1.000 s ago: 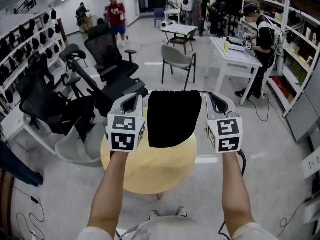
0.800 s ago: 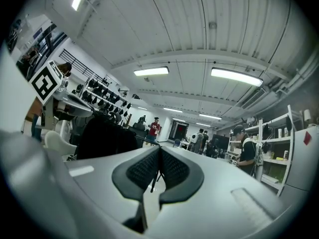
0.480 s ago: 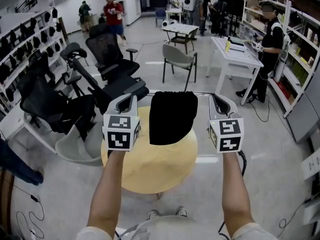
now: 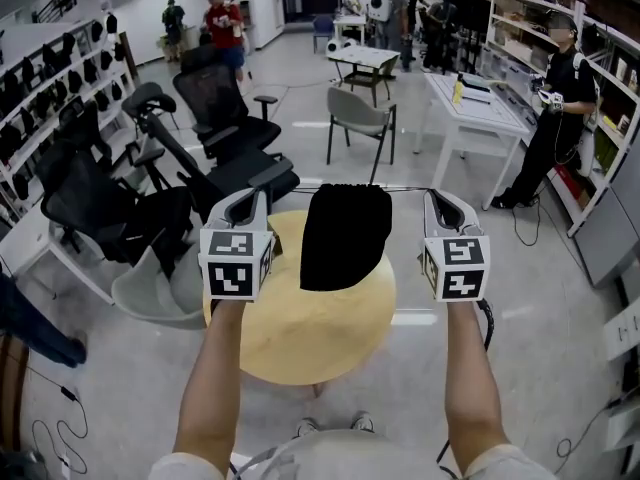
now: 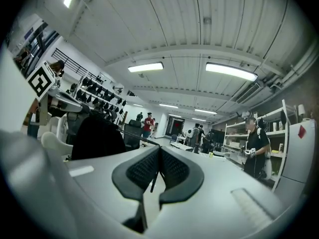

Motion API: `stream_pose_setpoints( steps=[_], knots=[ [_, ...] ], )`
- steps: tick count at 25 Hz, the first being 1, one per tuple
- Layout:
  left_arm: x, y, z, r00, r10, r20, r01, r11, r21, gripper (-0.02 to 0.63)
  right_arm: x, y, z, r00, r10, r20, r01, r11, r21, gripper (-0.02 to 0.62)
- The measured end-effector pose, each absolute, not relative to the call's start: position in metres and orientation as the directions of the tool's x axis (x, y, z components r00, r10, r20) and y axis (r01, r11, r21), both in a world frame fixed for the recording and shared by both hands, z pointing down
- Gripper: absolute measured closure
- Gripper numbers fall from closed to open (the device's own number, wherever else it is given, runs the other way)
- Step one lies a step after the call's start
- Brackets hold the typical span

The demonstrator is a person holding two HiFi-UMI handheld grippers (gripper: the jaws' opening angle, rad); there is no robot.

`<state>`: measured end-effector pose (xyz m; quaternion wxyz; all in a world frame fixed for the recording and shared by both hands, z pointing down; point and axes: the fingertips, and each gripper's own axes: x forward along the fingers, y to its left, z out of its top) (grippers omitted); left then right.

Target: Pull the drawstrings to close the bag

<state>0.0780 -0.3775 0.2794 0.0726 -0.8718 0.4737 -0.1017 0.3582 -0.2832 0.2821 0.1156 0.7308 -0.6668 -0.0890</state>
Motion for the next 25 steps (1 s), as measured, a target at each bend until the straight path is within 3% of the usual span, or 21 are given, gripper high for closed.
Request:
stream_pose_setpoints(
  steps=[25],
  knots=[
    [0.049, -0.383, 0.291, 0.481, -0.868, 0.122, -0.843, -0.496, -0.209, 0.601, 0.372, -0.277, 0.284, 0.123, -0.992, 0.019, -0.961, -0.114, 0.253, 0.586]
  ],
)
